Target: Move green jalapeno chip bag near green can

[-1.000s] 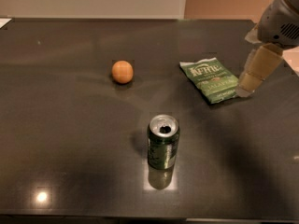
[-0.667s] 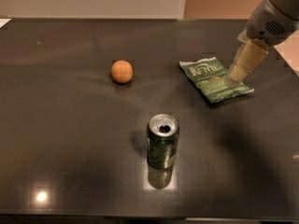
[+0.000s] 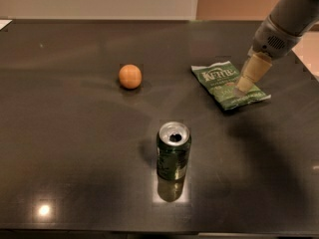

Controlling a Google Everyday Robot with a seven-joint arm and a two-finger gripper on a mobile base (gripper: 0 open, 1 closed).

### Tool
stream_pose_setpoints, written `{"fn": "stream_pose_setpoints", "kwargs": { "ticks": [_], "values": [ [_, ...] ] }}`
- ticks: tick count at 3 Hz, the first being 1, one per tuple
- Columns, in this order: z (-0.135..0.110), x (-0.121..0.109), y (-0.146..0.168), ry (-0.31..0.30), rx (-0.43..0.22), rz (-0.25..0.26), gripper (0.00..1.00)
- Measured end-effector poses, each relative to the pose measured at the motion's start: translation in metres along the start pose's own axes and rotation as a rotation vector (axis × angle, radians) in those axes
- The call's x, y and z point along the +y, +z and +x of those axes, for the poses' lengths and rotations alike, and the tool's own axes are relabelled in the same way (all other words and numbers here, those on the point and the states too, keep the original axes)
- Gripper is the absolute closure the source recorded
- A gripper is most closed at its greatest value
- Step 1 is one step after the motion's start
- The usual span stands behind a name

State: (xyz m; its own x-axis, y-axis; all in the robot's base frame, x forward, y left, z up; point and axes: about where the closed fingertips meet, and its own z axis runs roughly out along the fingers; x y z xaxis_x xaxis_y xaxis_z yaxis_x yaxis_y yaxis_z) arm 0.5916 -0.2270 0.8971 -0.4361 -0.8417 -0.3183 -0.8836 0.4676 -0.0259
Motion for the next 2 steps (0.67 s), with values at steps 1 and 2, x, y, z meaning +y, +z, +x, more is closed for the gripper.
{"fn": "stream_pose_setpoints", "kwargs": {
  "ticks": [1, 2],
  "values": [
    [0.010, -0.007, 0.020, 0.018, 0.020, -0.021, 0.00],
    [0.016, -0.015, 0.037, 0.031, 0.028, -0.035, 0.00]
  ]
}}
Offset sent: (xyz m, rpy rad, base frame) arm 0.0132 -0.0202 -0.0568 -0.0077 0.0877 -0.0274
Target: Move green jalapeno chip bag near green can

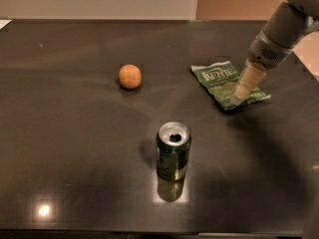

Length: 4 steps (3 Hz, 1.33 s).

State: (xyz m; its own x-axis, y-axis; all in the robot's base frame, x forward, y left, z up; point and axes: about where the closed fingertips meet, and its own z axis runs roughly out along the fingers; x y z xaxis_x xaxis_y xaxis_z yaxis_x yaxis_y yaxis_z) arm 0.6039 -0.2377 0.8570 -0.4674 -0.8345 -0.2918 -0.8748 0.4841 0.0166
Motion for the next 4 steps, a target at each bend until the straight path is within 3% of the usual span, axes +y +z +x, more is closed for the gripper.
{"fn": "stream_pose_setpoints", "kwargs": {
  "ticks": [3, 4],
  "values": [
    [0.007, -0.014, 0.026, 0.013, -0.009, -0.023, 0.03],
    [0.011, -0.014, 0.027, 0.025, -0.020, -0.031, 0.26]
  ]
}}
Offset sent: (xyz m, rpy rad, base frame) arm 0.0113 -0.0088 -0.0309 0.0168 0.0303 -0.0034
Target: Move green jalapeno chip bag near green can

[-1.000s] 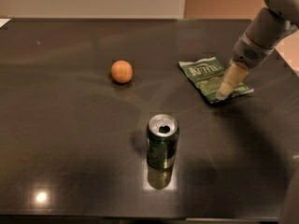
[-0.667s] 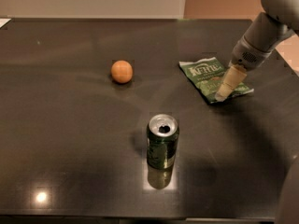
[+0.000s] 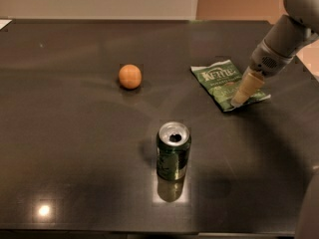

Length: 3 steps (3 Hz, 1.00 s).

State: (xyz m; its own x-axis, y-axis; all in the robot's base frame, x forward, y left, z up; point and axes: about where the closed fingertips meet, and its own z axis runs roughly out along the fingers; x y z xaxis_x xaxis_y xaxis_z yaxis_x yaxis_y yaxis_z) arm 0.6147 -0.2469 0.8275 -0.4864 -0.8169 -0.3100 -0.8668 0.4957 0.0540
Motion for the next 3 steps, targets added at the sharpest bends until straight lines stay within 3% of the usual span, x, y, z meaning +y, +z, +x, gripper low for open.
{"fn": "stream_pose_setpoints", "kwargs": {
  "ticks": [3],
  "values": [
    [0.0033, 0.0039, -0.0047, 0.006, 0.001, -0.006, 0.96]
  ]
}}
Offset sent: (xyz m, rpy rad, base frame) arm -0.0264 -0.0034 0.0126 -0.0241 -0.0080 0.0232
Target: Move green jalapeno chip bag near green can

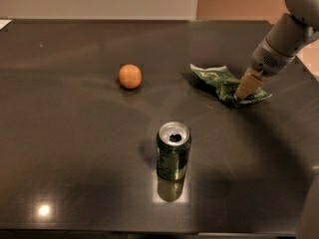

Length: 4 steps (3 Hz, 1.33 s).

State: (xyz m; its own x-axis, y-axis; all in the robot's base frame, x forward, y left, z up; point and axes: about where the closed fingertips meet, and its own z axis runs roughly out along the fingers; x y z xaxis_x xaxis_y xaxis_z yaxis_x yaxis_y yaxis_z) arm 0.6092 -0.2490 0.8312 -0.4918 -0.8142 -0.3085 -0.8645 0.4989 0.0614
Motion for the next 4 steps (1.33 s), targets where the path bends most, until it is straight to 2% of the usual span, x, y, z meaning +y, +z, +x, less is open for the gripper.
{"fn": "stream_pose_setpoints", "kwargs": {
  "ticks": [1, 3, 4],
  "values": [
    [-0.003, 0.026, -0.010, -0.037, -0.006, -0.005, 1.00],
    [-0.012, 0.113, -0.036, -0.129, -0.029, -0.049, 1.00],
    [-0.014, 0.145, -0.044, -0.140, -0.024, -0.063, 1.00]
  ]
}}
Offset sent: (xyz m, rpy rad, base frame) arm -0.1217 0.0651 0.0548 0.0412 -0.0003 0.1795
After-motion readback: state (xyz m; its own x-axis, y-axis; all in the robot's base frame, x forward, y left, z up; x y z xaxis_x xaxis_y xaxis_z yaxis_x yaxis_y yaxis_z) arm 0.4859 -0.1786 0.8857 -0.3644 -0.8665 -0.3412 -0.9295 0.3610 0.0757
